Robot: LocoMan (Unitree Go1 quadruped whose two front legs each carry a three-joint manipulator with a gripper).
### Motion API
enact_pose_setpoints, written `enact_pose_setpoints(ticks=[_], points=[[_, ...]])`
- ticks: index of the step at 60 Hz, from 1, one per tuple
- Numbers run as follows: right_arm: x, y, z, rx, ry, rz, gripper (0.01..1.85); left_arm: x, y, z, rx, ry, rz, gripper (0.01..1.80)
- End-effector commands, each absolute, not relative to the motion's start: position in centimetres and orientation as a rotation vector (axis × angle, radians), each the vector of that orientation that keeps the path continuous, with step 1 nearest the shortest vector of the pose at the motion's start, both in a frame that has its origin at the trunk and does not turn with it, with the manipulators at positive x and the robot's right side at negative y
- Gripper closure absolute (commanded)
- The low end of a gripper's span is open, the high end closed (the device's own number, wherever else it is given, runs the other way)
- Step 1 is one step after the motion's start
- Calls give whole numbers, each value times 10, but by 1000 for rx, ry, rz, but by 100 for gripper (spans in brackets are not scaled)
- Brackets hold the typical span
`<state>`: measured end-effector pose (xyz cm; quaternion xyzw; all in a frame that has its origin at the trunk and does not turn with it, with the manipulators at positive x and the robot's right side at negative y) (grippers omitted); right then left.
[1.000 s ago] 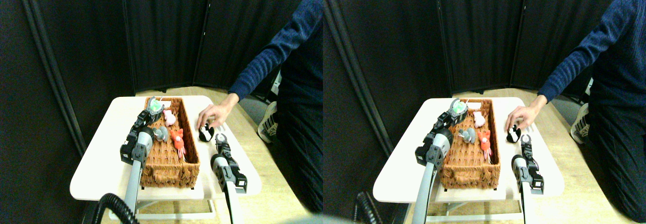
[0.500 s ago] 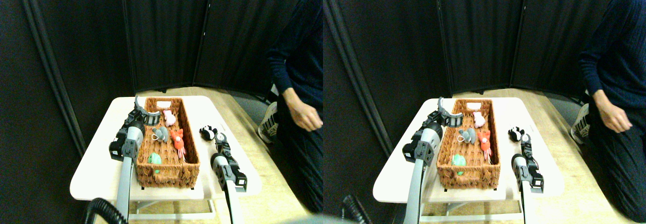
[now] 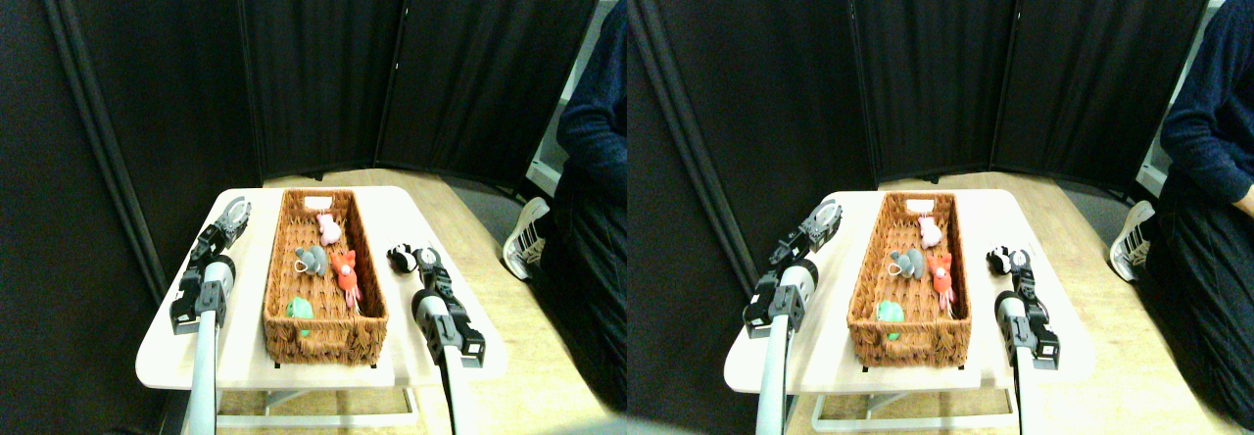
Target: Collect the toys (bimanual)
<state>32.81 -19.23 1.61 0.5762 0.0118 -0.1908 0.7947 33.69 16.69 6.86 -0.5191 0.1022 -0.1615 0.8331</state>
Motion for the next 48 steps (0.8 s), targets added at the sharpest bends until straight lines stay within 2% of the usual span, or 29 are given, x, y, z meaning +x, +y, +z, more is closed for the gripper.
enact_pose_setpoints(ticks=[1, 7, 8, 17, 20, 28, 30, 35, 36, 38, 48], points=[[330, -185, 22, 1243, 20, -383, 185, 336, 177, 65, -1060, 173, -330, 180], [330, -180, 27, 1251, 28, -369, 185, 333, 190, 53, -1031, 169, -301, 180], [330, -177, 29, 1259, 32, -347, 185, 331, 194, 46, -1027, 163, -281, 180], [335, -172, 34, 1277, 67, -290, 185, 326, 196, 31, -1015, 155, -252, 180], [338, -170, 36, 1274, 120, -285, 175, 325, 194, 24, -1019, 156, -231, 180], [342, -164, 38, 1303, 162, -273, 164, 323, 193, 17, -1027, 156, -218, 180], [344, -162, 38, 1312, 200, -278, 149, 322, 191, 15, -1035, 157, -212, 180], [347, -160, 38, 1317, 257, -264, 131, 322, 190, 14, -1044, 156, -209, 180], [349, -159, 36, 1323, 298, -241, 117, 322, 189, 13, -1046, 153, -218, 180], [351, -158, 35, 1319, 318, -234, 111, 323, 188, 14, -1062, 152, -223, 180], [357, -157, 19, 1376, 385, -226, 105, 319, 184, 18, -1055, 145, -193, 180]])
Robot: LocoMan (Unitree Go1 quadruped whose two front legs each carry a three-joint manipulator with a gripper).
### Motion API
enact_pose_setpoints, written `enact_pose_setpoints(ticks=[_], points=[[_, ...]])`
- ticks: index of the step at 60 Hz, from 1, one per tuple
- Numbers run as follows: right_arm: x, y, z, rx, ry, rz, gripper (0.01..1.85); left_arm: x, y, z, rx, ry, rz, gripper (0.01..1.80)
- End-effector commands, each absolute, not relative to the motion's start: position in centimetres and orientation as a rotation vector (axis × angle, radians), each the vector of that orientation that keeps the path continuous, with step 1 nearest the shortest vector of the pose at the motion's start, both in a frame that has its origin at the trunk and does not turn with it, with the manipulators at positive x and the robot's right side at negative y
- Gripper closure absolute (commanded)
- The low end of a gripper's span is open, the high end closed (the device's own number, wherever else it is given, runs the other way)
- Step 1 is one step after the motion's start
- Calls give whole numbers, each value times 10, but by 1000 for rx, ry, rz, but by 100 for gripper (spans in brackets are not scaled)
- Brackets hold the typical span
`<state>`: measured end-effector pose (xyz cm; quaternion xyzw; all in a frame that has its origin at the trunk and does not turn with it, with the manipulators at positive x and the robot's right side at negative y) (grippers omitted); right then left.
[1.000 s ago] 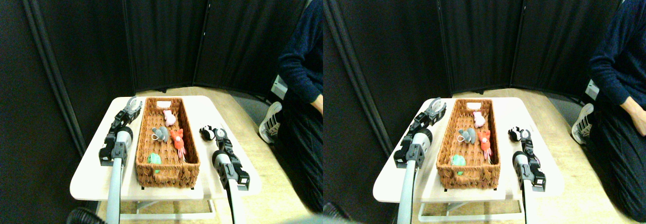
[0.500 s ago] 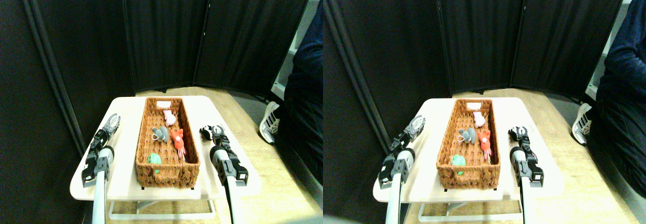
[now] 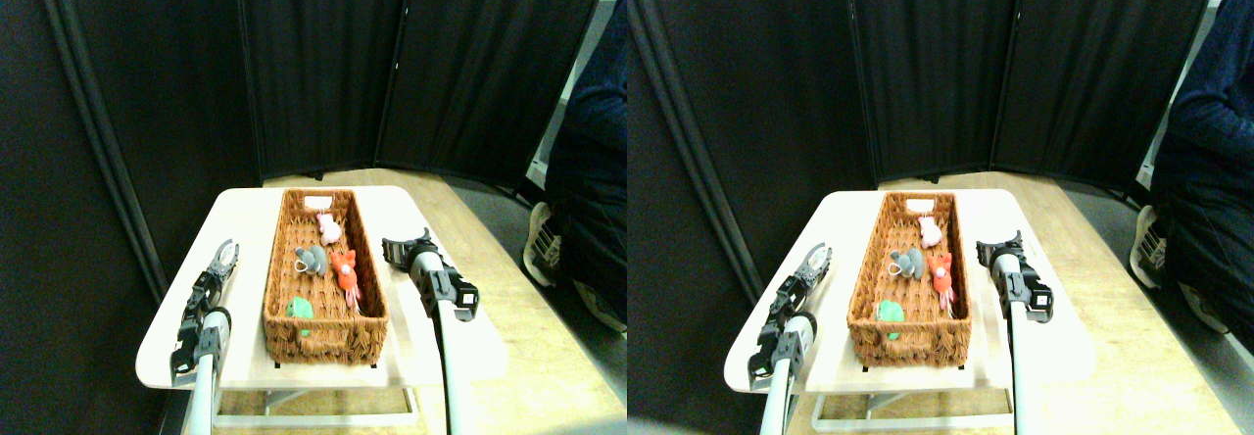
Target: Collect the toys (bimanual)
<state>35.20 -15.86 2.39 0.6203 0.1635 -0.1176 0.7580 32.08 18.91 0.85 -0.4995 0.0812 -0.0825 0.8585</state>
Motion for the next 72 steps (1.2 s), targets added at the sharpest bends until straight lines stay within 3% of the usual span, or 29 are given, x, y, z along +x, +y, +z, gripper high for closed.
enact_pose_setpoints(ticks=[1, 15, 42, 53, 64, 72], points=[[357, -157, 18, 1378, 387, -225, 105, 319, 183, 18, -1053, 145, -194, 180], [360, -166, -3, 1370, 484, -217, 88, 313, 182, 20, -1002, 128, -201, 180], [366, -188, -39, 1495, 406, -282, 118, 312, 185, 19, -992, 141, -212, 180], [368, -191, -48, 1520, 405, -294, 119, 313, 183, 19, -983, 144, -215, 180], [367, -192, -53, 1525, 411, -334, 107, 315, 182, 19, -985, 140, -219, 180], [368, -194, -55, 1545, 398, -347, 117, 315, 181, 20, -1000, 147, -220, 180]])
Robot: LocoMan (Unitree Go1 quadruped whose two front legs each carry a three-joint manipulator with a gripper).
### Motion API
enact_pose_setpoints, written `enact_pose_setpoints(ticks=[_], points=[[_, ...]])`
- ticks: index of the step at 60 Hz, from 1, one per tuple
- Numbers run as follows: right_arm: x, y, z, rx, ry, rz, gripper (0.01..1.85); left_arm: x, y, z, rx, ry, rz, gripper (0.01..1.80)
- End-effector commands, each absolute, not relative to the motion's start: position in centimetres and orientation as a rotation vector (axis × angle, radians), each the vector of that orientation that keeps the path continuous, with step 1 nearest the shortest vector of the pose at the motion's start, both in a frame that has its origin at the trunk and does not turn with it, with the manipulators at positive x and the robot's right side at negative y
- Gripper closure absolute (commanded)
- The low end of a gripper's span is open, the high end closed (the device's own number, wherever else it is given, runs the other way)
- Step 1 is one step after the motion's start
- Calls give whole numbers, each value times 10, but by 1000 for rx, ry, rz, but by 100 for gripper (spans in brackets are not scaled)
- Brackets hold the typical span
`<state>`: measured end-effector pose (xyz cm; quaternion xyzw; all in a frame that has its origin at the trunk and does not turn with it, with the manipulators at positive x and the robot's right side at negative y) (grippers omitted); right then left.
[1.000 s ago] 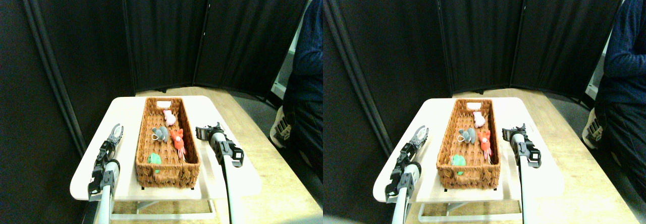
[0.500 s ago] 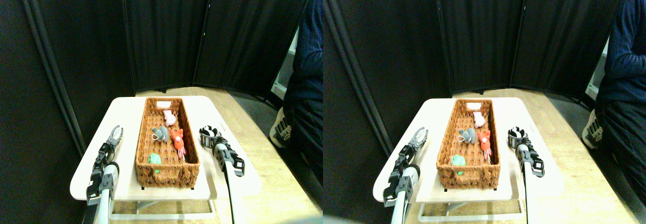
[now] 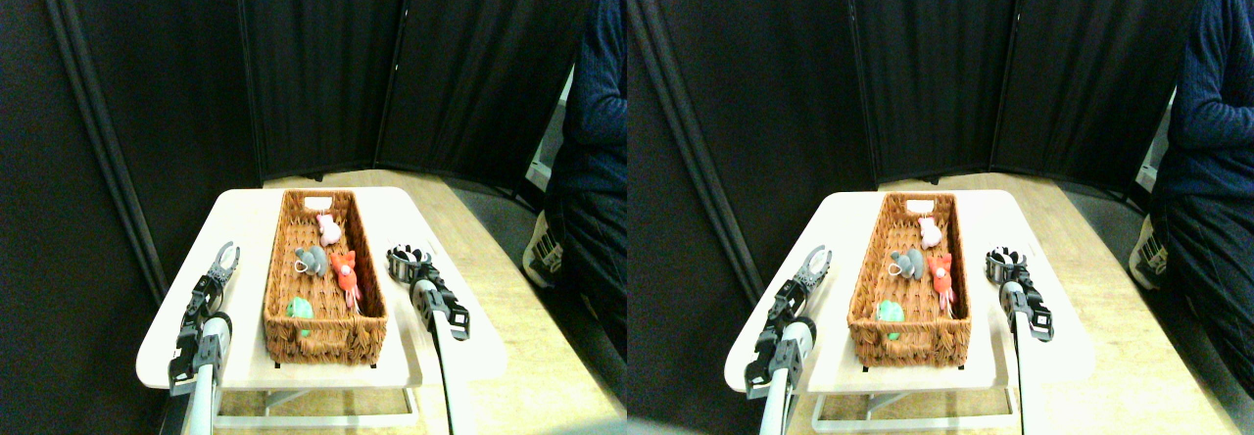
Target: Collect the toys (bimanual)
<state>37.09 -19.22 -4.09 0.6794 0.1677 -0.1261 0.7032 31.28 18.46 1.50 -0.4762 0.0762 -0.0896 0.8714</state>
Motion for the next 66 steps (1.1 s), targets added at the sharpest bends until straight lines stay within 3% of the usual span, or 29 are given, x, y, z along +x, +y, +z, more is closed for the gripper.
enact_pose_setpoints(ticks=[1, 2, 3, 5, 8, 20, 28, 37, 48, 56, 66], points=[[368, -194, -55, 1550, 395, -346, 123, 315, 180, 20, -1003, 145, -218, 180], [368, -194, -56, 1557, 385, -345, 139, 316, 180, 20, -1007, 146, -215, 180], [368, -194, -56, 1557, 385, -345, 139, 316, 180, 20, -1007, 146, -215, 180], [368, -192, -56, 1546, 349, -362, 175, 316, 181, 20, -1011, 151, -217, 180], [368, -191, -56, 1530, 312, -369, 185, 316, 181, 20, -1011, 154, -221, 180], [368, -193, -52, 1485, 277, -351, 185, 317, 180, 21, -1006, 152, -226, 180], [369, -196, -47, 1455, 276, -247, 185, 319, 181, 20, -996, 153, -234, 180], [367, -193, -24, 1402, 274, -236, 185, 320, 180, 19, -1010, 152, -226, 180], [366, -175, 15, 1373, 251, -97, 185, 320, 179, 17, -1025, 152, -222, 180], [364, -156, 42, 1358, 296, -6, 185, 320, 180, 17, -1031, 151, -222, 180], [365, -137, 57, 1324, 293, 51, 185, 319, 182, 16, -1041, 148, -217, 180]])
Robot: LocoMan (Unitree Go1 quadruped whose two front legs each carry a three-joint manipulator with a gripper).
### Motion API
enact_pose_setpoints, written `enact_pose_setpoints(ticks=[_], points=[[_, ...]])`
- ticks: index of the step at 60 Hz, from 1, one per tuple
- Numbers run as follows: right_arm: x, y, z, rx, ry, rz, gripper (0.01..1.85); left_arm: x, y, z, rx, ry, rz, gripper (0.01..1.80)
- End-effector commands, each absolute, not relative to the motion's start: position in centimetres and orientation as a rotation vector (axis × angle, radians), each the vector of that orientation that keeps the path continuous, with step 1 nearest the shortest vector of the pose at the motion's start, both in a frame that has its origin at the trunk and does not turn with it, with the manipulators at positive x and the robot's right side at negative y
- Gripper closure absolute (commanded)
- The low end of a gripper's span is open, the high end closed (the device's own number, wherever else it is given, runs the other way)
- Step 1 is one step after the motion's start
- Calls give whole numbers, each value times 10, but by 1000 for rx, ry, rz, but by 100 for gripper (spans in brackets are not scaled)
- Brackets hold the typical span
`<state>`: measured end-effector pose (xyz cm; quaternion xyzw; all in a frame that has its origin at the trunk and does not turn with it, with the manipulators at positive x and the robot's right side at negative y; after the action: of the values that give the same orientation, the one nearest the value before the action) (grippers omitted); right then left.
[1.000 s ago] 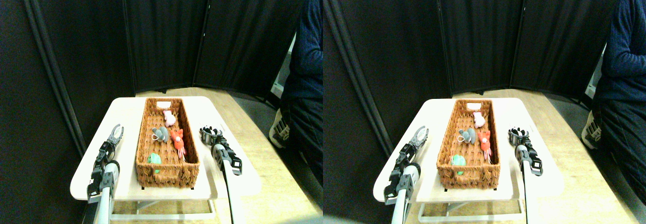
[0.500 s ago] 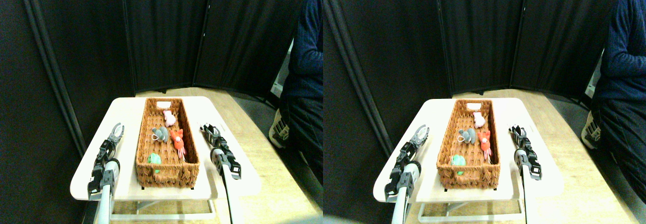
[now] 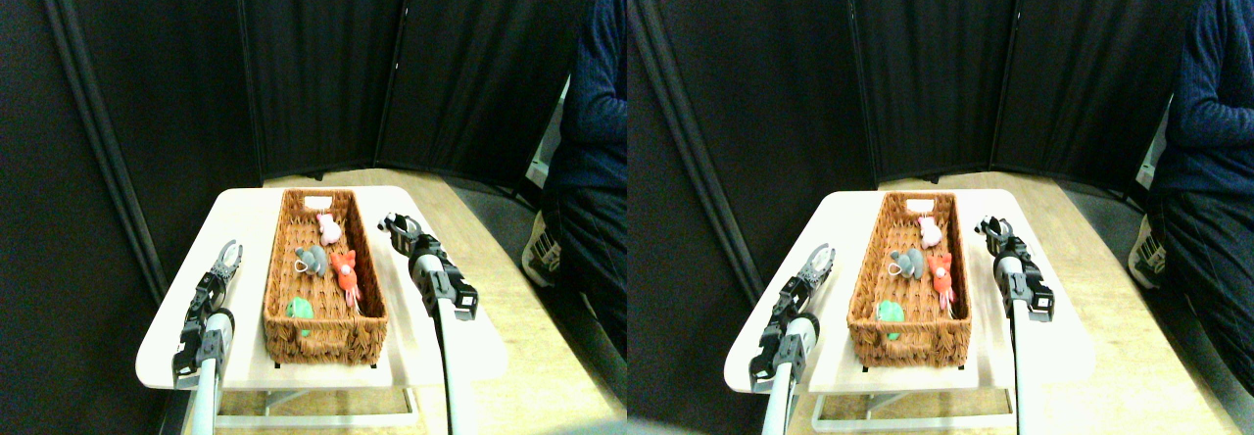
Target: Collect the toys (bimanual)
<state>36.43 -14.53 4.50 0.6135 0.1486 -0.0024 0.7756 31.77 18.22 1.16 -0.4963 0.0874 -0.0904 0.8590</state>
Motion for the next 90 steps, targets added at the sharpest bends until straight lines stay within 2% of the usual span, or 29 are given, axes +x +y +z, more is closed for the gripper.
enact_pose_setpoints(ticks=[1, 8, 23, 33, 46, 55, 57, 58, 59, 60, 61, 62, 63, 64, 67, 81, 84, 86, 88, 90], points=[[365, -134, 59, 1326, 290, 59, 185, 318, 182, 16, -1041, 148, -212, 180], [361, -121, 67, 1324, 281, 65, 185, 316, 185, 15, -1022, 136, -210, 180], [355, -89, 85, 1343, 289, 154, 185, 310, 187, 17, -1029, 123, -207, 180], [353, -64, 95, 1370, 316, 207, 185, 305, 189, 17, -1020, 119, -197, 180], [349, -37, 91, 1367, 321, 279, 185, 298, 194, 17, -1004, 104, -181, 180], [348, -31, 79, 1375, 390, 289, 185, 295, 196, 18, -980, 89, -203, 180], [348, -32, 77, 1364, 440, 293, 185, 295, 197, 18, -977, 91, -213, 180], [348, -32, 76, 1360, 450, 286, 179, 295, 197, 18, -977, 92, -214, 180], [346, -34, 76, 1358, 472, 259, 160, 295, 198, 18, -977, 92, -214, 180], [346, -35, 76, 1354, 485, 250, 149, 295, 198, 18, -978, 93, -214, 180], [346, -35, 76, 1354, 485, 250, 149, 295, 198, 18, -978, 93, -214, 180], [346, -39, 76, 1322, 525, 242, 104, 294, 198, 19, -980, 95, -209, 180], [346, -39, 76, 1322, 525, 242, 104, 294, 198, 19, -980, 95, -209, 180], [346, -41, 76, 1310, 523, 244, 92, 293, 199, 19, -977, 95, -205, 180], [345, -44, 74, 1337, 513, 230, 81, 293, 199, 19, -986, 100, -208, 180], [343, -62, 68, 1361, 405, 175, 103, 293, 194, 23, -984, 108, -213, 180], [342, -67, 67, 1383, 365, 150, 119, 294, 193, 25, -995, 108, -225, 180], [341, -70, 65, 1422, 313, 125, 147, 296, 192, 26, -1000, 109, -241, 180], [341, -73, 64, 1437, 281, 111, 167, 296, 191, 27, -995, 109, -240, 180], [341, -74, 64, 1435, 271, 109, 172, 297, 191, 27, -994, 110, -239, 180]])
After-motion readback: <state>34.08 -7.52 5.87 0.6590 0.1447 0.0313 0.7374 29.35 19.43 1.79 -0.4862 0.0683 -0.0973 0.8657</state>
